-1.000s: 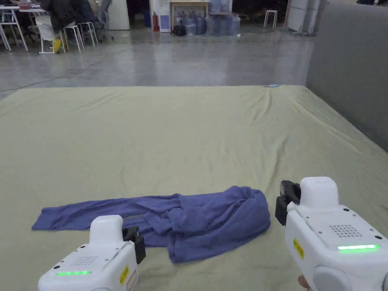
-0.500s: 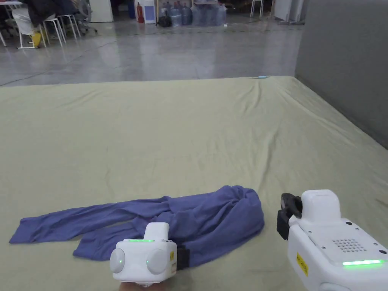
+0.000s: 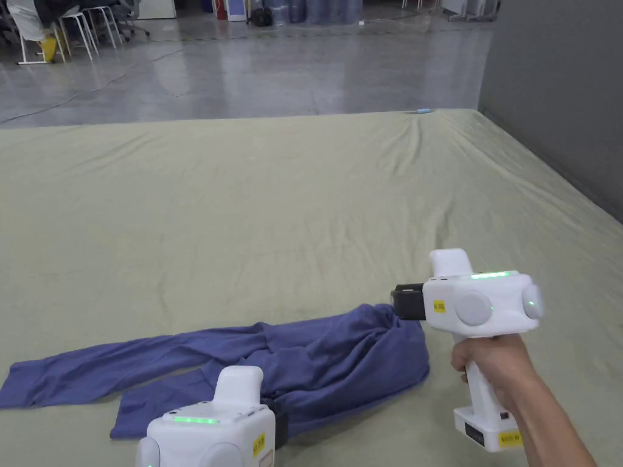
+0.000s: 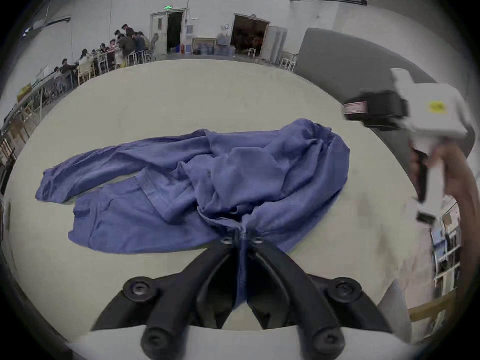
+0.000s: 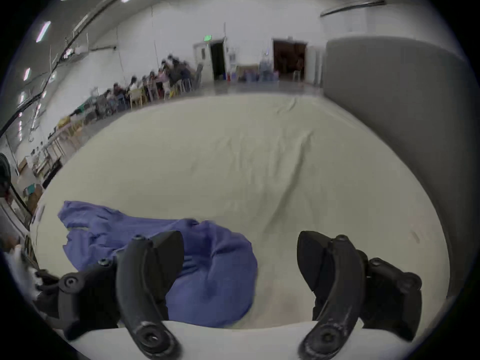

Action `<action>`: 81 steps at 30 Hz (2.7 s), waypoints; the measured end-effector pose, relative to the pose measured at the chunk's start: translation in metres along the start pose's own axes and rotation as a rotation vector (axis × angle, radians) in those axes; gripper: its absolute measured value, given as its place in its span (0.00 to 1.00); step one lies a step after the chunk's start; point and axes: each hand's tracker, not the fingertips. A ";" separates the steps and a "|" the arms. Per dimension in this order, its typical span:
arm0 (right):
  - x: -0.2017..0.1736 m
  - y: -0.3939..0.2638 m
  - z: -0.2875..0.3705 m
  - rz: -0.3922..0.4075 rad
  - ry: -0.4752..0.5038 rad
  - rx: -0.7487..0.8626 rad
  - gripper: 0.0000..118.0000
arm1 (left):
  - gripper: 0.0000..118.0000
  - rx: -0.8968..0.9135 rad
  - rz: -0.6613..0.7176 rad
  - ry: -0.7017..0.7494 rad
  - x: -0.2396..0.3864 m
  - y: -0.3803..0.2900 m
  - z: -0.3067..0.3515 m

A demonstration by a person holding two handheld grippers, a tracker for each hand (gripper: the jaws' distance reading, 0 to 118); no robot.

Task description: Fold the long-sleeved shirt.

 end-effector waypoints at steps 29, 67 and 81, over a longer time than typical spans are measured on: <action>-0.096 0.264 0.221 -0.004 0.246 0.487 0.05 | 0.00 0.671 -0.135 0.187 -0.049 0.348 0.247; -0.058 -0.034 0.128 -0.160 0.067 0.130 0.05 | 0.00 0.169 -0.144 0.044 -0.076 0.065 0.103; -0.047 -0.131 0.172 -0.191 0.040 0.082 0.84 | 0.95 0.069 -0.077 0.007 -0.086 -0.049 0.115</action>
